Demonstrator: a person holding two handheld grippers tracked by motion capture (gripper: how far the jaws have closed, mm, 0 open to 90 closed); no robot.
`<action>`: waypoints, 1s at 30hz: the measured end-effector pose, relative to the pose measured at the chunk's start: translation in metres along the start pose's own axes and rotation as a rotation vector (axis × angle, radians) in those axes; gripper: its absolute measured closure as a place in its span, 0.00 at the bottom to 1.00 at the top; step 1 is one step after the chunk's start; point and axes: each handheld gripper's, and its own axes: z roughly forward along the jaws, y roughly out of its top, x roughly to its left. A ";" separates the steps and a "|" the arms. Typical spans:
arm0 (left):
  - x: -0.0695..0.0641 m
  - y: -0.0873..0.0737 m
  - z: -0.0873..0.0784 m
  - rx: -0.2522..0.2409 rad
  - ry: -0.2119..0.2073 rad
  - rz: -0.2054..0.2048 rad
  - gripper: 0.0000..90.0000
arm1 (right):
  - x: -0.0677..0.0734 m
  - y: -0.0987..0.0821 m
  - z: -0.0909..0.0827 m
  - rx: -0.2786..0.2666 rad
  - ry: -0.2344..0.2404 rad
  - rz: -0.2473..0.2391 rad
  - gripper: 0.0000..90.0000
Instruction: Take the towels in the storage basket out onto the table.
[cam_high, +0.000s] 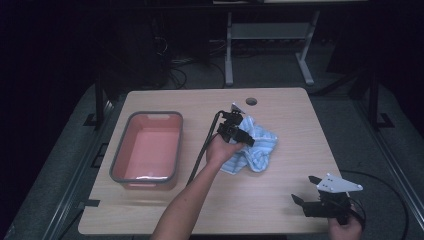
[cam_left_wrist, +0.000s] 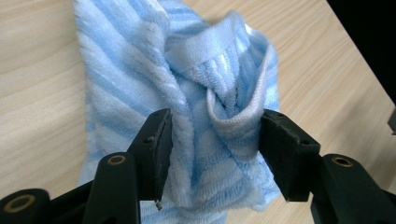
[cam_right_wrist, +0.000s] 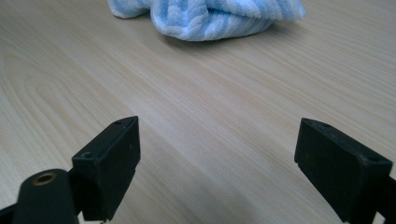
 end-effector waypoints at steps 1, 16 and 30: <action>0.000 0.000 -0.002 -0.008 0.001 -0.003 0.49 | 0.000 0.000 0.000 -0.001 -0.001 0.001 0.15; 0.000 -0.013 -0.020 -0.061 -0.025 0.001 0.41 | 0.000 0.002 0.003 0.002 -0.004 -0.007 0.15; 0.004 -0.043 -0.045 -0.112 -0.036 0.034 0.37 | -0.001 0.004 0.006 0.012 0.001 -0.003 0.15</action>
